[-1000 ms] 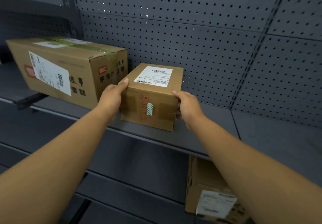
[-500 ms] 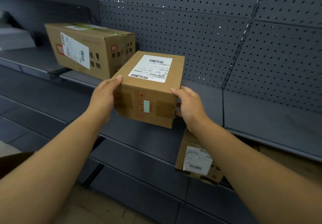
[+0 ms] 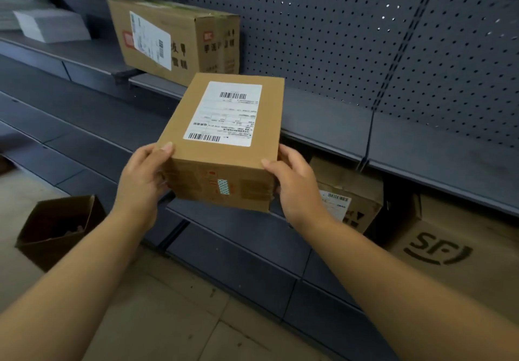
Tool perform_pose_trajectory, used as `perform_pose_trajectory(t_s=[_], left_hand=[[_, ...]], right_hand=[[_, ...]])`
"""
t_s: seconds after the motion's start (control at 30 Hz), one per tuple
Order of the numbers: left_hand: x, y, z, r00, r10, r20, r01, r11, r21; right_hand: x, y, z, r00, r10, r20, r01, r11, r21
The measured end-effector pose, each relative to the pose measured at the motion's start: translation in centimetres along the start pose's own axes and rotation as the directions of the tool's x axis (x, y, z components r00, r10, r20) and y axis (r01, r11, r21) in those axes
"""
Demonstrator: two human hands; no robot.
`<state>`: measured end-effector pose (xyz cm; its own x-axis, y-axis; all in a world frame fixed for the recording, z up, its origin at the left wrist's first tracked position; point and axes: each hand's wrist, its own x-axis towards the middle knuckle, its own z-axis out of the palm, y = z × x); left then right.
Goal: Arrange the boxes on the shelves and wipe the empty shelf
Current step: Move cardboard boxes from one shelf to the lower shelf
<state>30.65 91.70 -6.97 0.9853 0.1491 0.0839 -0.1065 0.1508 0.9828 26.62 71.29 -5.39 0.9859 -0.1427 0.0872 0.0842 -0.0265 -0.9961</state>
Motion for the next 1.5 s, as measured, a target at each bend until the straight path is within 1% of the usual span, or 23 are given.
perform_pose_trajectory(t_s=[0.17,0.3,0.43,0.53,0.7,0.8,1.0,1.1,1.17,1.3,1.4,1.5], left_hand=[[-1.2,-2.7,-3.6,0.999,-0.005,-0.053,0.007,1.000,0.029],[0.6,-5.3,-5.1,0.994,-0.099,-0.055,0.102,0.994,0.050],[3.4,-7.8,-4.9,0.981,-0.187,-0.048,0.190,0.979,0.069],[5.8,-9.5,-3.8,0.970,-0.241,-0.020,0.242,0.968,0.067],[10.5,-12.4,-1.5,0.947,-0.315,0.064,0.306,0.945,0.118],[13.1,-14.2,-0.1,0.928,-0.348,0.132,0.328,0.933,0.149],[17.1,-17.3,3.2,0.877,-0.409,0.253,0.372,0.910,0.181],[18.9,-18.7,4.5,0.851,-0.432,0.298,0.385,0.900,0.203],[20.0,-19.4,5.1,0.839,-0.442,0.316,0.389,0.895,0.219],[22.1,-20.8,6.4,0.814,-0.461,0.353,0.377,0.882,0.283],[23.0,-21.1,7.5,0.810,-0.467,0.355,0.375,0.878,0.299],[24.1,-21.4,8.5,0.814,-0.455,0.361,0.354,0.881,0.312]], right_hand=[[-1.4,2.7,2.1,0.995,0.026,0.093,-0.029,0.999,0.023],[-0.4,5.7,3.7,0.987,0.131,0.097,-0.137,0.989,0.060],[2.3,8.8,4.5,0.964,0.264,0.032,-0.266,0.962,0.056],[4.8,10.4,4.2,0.946,0.323,-0.015,-0.322,0.944,0.068],[8.4,12.3,2.8,0.927,0.372,-0.052,-0.368,0.927,0.073],[10.3,13.6,1.8,0.912,0.401,-0.091,-0.391,0.914,0.105],[13.1,16.1,0.1,0.870,0.458,-0.183,-0.428,0.885,0.181],[14.4,17.3,-0.6,0.857,0.471,-0.210,-0.437,0.880,0.189],[15.2,18.0,-1.0,0.849,0.474,-0.234,-0.444,0.880,0.171],[17.3,19.5,-2.0,0.810,0.507,-0.293,-0.508,0.858,0.080],[18.6,19.9,-2.5,0.779,0.526,-0.340,-0.544,0.838,0.050],[19.7,20.1,-2.6,0.773,0.514,-0.372,-0.554,0.833,0.000]])
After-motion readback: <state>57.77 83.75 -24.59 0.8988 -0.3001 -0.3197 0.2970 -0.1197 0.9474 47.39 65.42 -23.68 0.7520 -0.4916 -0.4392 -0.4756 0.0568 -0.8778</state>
